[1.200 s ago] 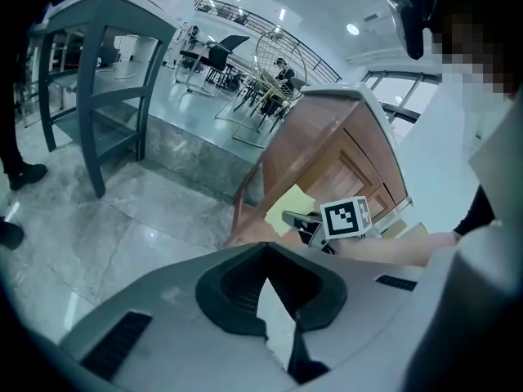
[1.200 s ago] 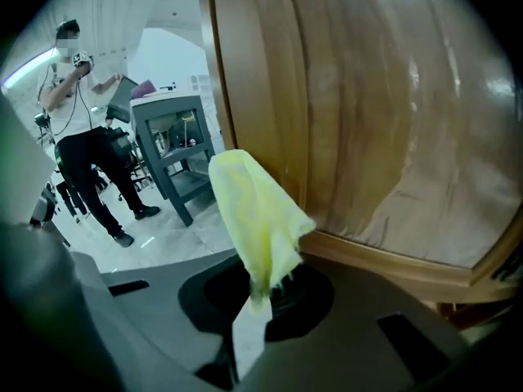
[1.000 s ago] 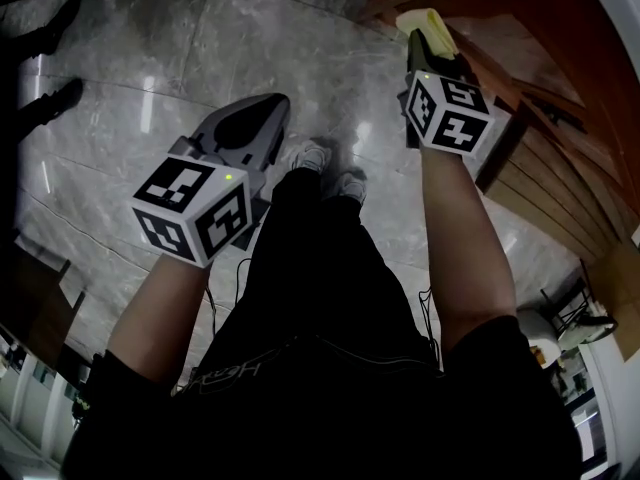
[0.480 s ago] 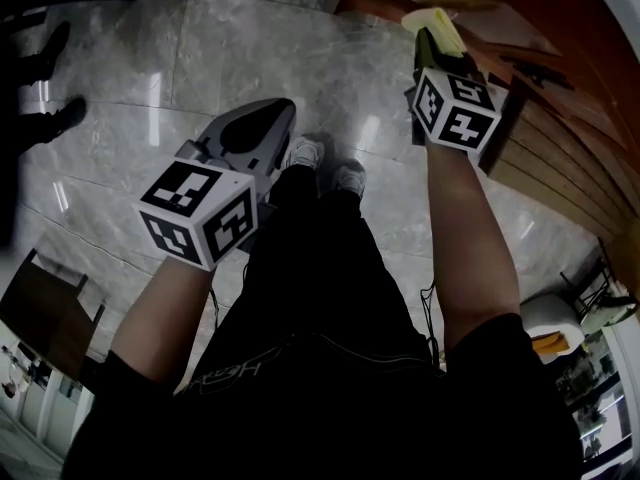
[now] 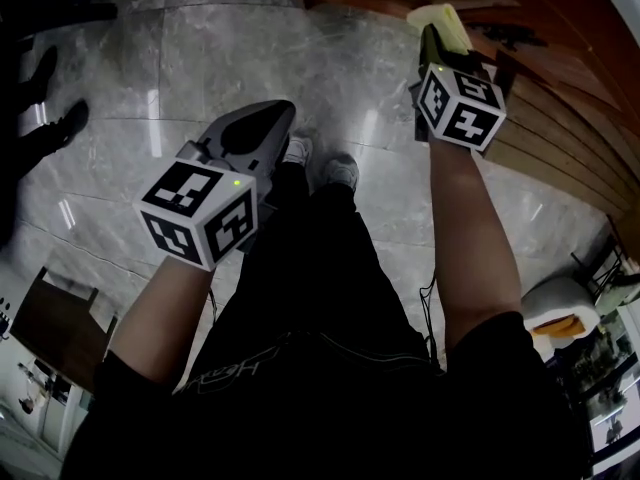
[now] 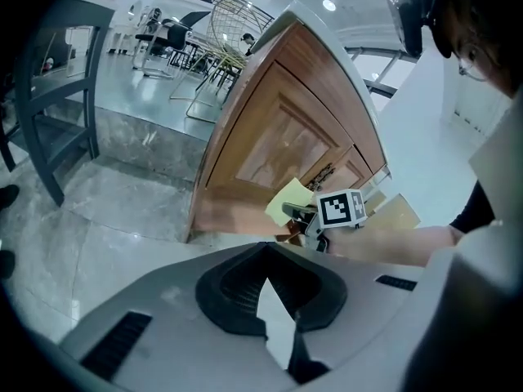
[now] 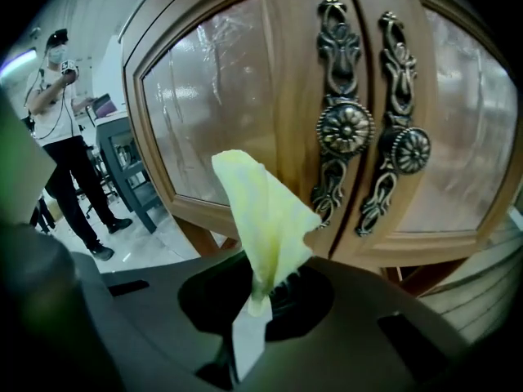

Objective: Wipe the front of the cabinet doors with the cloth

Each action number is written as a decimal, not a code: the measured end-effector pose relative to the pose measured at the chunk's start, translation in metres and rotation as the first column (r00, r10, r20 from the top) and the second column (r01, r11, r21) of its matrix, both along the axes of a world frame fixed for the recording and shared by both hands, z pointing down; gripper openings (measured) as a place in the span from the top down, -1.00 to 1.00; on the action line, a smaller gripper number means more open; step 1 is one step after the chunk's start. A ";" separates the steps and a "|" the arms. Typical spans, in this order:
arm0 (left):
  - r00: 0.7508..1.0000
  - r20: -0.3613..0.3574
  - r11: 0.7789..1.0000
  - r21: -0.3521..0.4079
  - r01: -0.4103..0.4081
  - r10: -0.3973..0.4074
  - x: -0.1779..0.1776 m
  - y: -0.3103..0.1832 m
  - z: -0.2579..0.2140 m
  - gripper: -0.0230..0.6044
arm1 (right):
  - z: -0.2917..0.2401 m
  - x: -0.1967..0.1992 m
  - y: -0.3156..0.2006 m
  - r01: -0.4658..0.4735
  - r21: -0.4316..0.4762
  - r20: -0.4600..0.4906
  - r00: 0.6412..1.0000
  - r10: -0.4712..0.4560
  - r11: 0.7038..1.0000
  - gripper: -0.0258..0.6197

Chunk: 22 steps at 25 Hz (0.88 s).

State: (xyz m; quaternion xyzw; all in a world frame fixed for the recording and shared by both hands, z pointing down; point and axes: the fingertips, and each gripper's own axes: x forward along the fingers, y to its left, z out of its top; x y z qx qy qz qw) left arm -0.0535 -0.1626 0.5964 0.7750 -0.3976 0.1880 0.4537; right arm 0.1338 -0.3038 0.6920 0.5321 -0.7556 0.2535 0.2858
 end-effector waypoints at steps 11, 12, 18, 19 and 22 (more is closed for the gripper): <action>1.000 0.030 1.000 0.016 -0.004 0.003 0.015 -0.005 -0.007 0.91 | 0.003 0.060 0.014 -0.123 -0.023 0.014 0.992 0.123 0.992 0.79; 1.000 0.030 1.000 0.016 -0.006 0.005 0.017 -0.003 -0.009 0.91 | 0.003 0.063 0.016 -0.126 -0.026 0.016 0.992 0.126 0.992 0.79; 1.000 0.007 0.999 0.037 -0.028 0.028 0.041 0.006 -0.028 0.91 | -0.008 0.059 0.057 -0.075 -0.083 0.066 0.995 0.081 0.994 0.79; 1.000 -0.002 0.999 0.040 -0.028 0.028 0.045 0.008 -0.032 0.91 | -0.017 0.055 0.067 -0.049 -0.090 0.084 0.995 0.056 0.995 0.79; 0.999 -0.031 0.997 0.068 -0.029 0.031 0.058 0.012 -0.055 0.91 | -0.055 0.043 0.095 0.040 -0.103 0.170 0.985 -0.022 0.994 0.79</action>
